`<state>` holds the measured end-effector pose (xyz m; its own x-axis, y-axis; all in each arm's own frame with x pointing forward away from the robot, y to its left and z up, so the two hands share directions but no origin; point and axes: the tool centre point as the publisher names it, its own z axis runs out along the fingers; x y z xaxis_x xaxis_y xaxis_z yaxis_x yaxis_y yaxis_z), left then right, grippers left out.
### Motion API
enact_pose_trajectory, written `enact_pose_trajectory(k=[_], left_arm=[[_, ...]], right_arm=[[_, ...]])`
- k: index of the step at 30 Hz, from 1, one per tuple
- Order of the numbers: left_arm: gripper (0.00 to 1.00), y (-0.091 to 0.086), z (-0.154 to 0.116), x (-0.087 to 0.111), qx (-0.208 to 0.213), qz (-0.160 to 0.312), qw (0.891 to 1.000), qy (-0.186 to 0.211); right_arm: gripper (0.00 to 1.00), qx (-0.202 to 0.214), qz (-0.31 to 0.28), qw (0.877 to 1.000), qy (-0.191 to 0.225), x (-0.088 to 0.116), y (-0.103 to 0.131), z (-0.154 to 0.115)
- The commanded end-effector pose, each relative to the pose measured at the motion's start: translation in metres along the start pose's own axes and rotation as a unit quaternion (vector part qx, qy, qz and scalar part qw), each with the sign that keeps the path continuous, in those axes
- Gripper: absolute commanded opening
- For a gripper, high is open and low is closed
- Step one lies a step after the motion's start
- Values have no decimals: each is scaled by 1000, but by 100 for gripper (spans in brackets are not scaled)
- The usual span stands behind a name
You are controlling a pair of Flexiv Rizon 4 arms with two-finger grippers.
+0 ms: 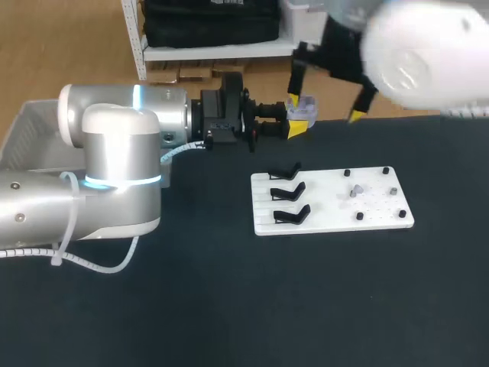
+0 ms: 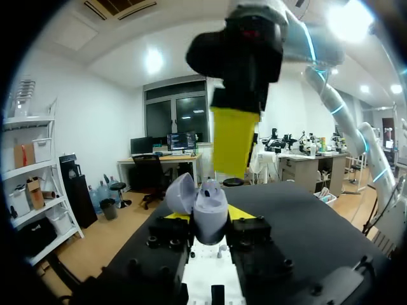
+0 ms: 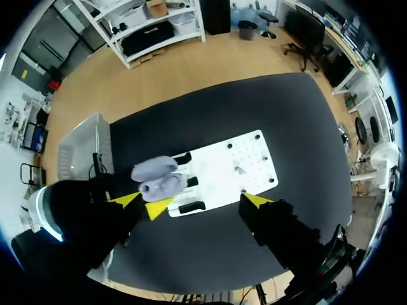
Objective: Pick up each earbud case from the left stands, insert the matching earbuds, close the lid, and place the case in the box.
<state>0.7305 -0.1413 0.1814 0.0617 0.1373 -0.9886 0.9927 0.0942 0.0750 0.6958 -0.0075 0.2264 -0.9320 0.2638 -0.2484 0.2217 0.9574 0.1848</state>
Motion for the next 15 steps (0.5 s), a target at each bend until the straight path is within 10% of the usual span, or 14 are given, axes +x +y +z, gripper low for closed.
enact_pose_trajectory(k=[1,15], left_arm=[[0,-1,0,2,-3,2,1000,-5],[0,-1,0,2,-3,2,1000,-5]], right_arm=[[100,-72,-29,986,-144,35,-52,7],[100,-58,-42,982,-174,46,-69,17]])
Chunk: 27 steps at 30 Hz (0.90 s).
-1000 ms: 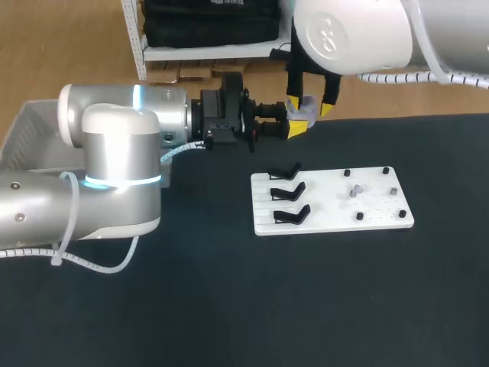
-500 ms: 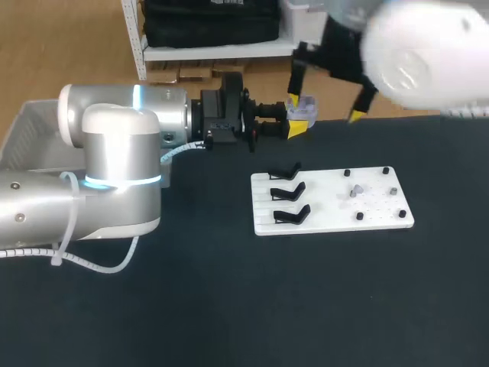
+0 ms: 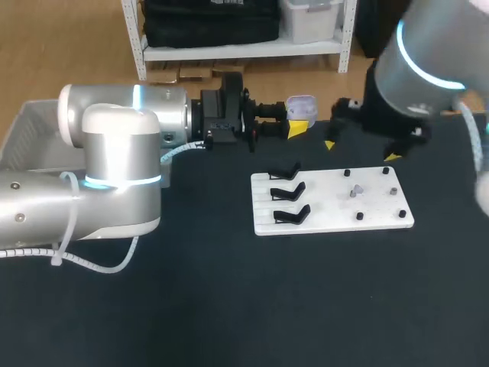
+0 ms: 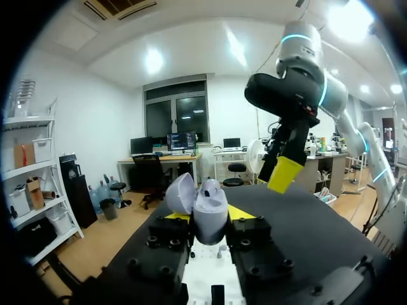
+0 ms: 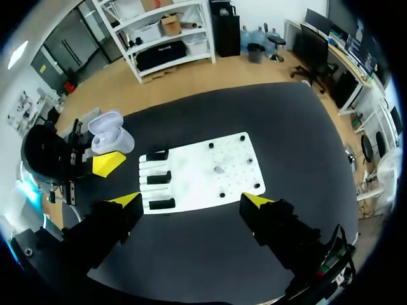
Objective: Pick up each earbud case from the left stands, insert the matching earbuds, close the lid, and place the case in the box.
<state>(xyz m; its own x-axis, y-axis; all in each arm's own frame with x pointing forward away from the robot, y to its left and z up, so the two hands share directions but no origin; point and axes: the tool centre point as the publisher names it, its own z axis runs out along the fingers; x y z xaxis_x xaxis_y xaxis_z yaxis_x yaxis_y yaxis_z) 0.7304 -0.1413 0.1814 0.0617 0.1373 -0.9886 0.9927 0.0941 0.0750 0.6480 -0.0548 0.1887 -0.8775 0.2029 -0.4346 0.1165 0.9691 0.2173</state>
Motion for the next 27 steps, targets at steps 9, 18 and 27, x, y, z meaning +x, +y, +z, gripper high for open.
enact_pose_trajectory(k=[9,18,27], left_arm=[[0,-1,0,2,-3,2,1000,-5],[0,-1,0,2,-3,2,1000,-5],[0,-1,0,2,-3,2,1000,-5]], right_arm=[[100,-18,-4,996,-84,7,-8,6],[100,-3,6,1000,-31,8,-39,65],[100,-4,3,1000,12,12,-50,114]])
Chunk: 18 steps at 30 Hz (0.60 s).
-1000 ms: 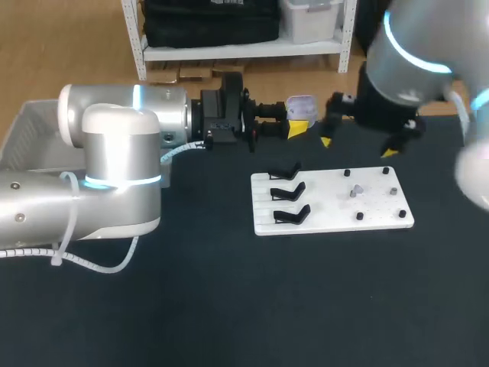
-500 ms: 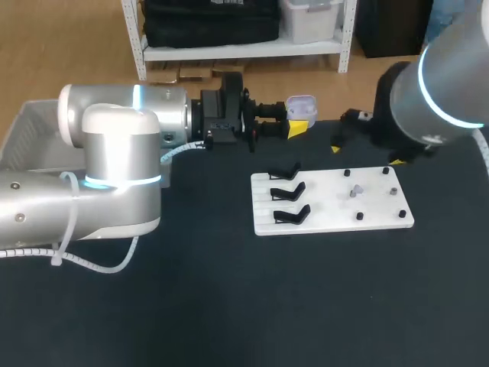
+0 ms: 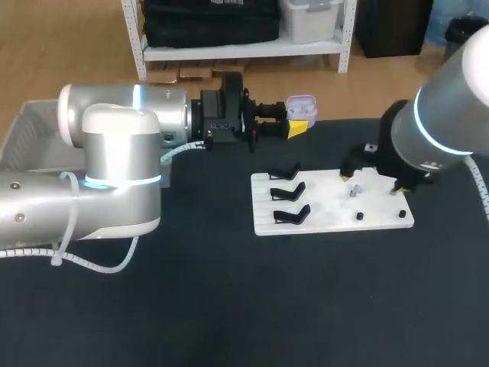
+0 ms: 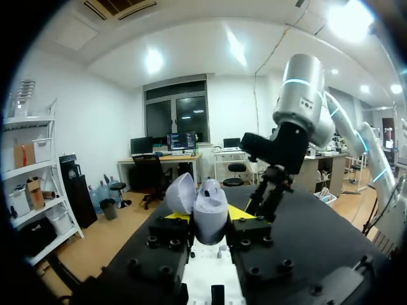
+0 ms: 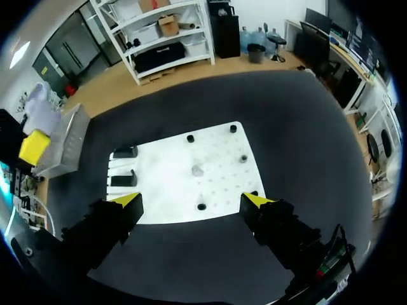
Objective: Pick up each earbud case from the left stands, insert the matching earbuds, close the lid, and place the case in the box.
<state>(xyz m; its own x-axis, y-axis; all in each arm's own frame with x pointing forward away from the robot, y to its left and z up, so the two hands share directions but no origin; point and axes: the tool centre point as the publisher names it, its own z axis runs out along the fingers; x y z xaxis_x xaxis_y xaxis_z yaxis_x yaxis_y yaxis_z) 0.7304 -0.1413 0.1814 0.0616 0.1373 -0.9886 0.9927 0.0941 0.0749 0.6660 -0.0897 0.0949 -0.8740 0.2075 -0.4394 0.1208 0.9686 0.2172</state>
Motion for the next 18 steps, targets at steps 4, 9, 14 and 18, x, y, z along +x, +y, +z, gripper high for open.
enact_pose_trajectory(k=[4,9,14,18], left_arm=[[0,-1,0,2,-3,3,1000,-5],[0,-1,0,2,-3,3,1000,-5],[0,-1,0,2,-3,3,1000,-5],[0,-1,0,2,-3,3,1000,-5]], right_arm=[[100,-24,18,999,43,-6,0,44],[69,-41,21,997,68,-7,-2,54],[64,-43,12,996,80,-5,-1,61],[59,-50,13,995,91,-5,1,64]])
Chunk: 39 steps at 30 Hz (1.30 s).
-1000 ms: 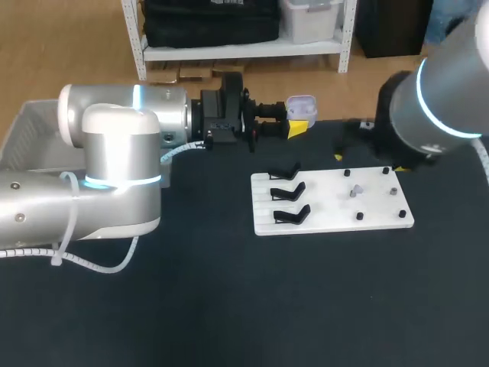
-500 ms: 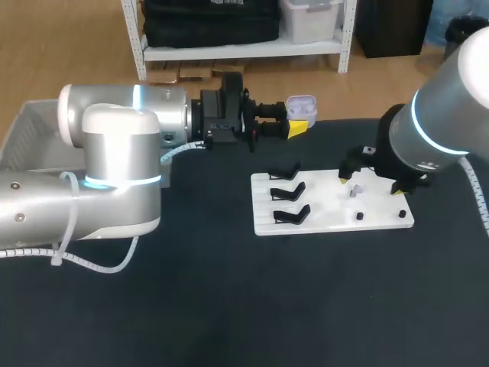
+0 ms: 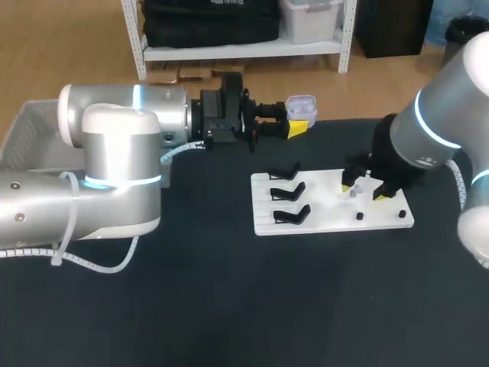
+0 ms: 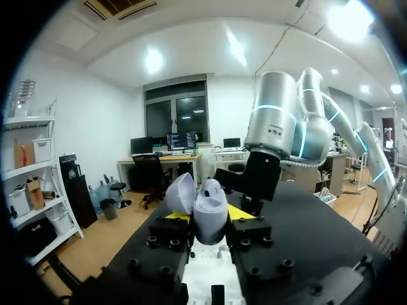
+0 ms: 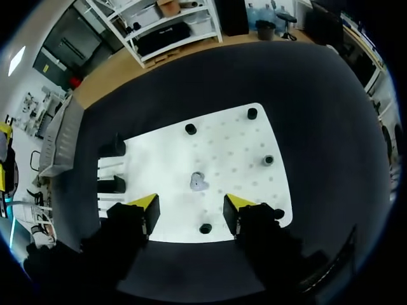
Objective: Pick up each earbud case from the left stands, insert the matching earbuds, close the lid, and place the case in the box.
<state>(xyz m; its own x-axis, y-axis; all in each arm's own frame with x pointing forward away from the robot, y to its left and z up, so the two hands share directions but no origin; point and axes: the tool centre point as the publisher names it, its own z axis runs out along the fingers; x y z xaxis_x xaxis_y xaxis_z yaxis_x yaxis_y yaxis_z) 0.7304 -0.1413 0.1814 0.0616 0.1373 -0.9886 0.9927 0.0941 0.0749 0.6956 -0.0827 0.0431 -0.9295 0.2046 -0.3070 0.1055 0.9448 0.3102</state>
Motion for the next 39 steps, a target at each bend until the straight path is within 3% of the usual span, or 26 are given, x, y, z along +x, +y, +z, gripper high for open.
enact_pose_trajectory(k=[1,32,37,39], left_arm=[[0,-1,0,2,-3,3,1000,-5],[0,-1,0,2,-3,3,1000,-5],[0,-1,0,2,-3,3,1000,-5],[0,-1,0,2,-3,3,1000,-5]], right_arm=[[48,-3,0,1000,21,-4,2,4],[41,-6,-1,999,50,-11,-4,21],[27,-4,1,999,51,-11,-3,22],[27,-4,1,999,51,-11,-3,22]])
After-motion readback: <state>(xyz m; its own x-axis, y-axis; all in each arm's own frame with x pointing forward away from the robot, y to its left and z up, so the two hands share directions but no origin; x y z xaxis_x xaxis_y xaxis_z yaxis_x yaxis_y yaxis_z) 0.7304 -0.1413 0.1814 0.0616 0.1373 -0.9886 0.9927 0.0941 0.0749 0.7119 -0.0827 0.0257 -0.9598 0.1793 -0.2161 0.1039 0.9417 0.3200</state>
